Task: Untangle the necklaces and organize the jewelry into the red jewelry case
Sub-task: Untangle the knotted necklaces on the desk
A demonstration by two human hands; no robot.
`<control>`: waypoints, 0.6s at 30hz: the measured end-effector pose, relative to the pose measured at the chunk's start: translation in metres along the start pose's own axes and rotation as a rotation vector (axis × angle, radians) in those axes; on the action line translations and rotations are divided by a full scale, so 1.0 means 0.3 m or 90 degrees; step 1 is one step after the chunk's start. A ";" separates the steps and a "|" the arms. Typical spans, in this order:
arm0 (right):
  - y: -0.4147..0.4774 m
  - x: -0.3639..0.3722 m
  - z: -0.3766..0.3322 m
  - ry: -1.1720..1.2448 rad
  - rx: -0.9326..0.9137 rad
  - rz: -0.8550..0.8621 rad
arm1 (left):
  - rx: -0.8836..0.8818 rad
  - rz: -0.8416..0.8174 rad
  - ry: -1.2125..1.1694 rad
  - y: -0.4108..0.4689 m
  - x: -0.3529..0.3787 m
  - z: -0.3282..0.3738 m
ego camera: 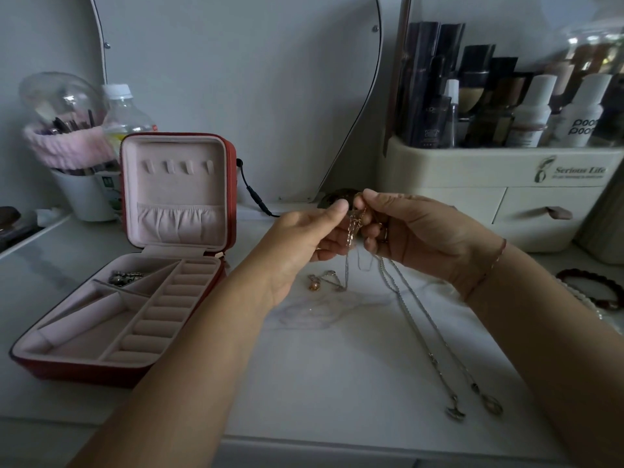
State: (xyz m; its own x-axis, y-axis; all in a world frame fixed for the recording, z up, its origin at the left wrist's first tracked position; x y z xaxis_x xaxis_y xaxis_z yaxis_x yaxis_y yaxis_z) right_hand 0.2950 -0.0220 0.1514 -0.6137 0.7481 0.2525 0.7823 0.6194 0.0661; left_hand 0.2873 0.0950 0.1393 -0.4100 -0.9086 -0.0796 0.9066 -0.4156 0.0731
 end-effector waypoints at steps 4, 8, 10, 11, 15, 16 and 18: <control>-0.002 -0.009 0.004 0.009 0.009 0.019 | 0.006 -0.014 0.048 -0.005 0.008 0.005; -0.008 -0.027 0.002 0.026 0.012 0.060 | 0.027 0.029 0.059 -0.004 -0.016 0.008; -0.010 -0.040 0.005 0.015 0.022 0.087 | 0.040 0.051 0.061 -0.005 -0.028 0.012; -0.012 -0.048 0.008 0.001 0.031 0.105 | 0.049 0.057 0.062 -0.007 -0.031 0.016; -0.019 -0.074 0.021 -0.059 0.063 0.177 | 0.072 0.072 0.036 -0.010 -0.036 0.030; -0.020 -0.077 0.023 -0.069 0.069 0.187 | 0.078 0.073 0.016 -0.008 -0.038 0.032; -0.024 -0.081 0.026 -0.100 0.084 0.198 | 0.094 0.067 -0.034 -0.007 -0.035 0.039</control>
State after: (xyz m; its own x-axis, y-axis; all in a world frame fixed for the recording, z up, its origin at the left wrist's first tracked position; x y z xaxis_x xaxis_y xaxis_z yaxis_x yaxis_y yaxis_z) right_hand 0.3034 -0.0428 0.1373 -0.3663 0.9262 0.0896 0.9195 0.3751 -0.1181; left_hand 0.2885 0.1048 0.1516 -0.3212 -0.9469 -0.0115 0.9221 -0.3155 0.2239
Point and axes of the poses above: each hand's wrist, its own y-axis towards the middle knuckle, its own x-axis out of the palm, z = x × y, the point moved 8 cm from there along y, towards the middle knuckle, and after that the axes turned 12 degrees about -z, right-handed, at the moved point
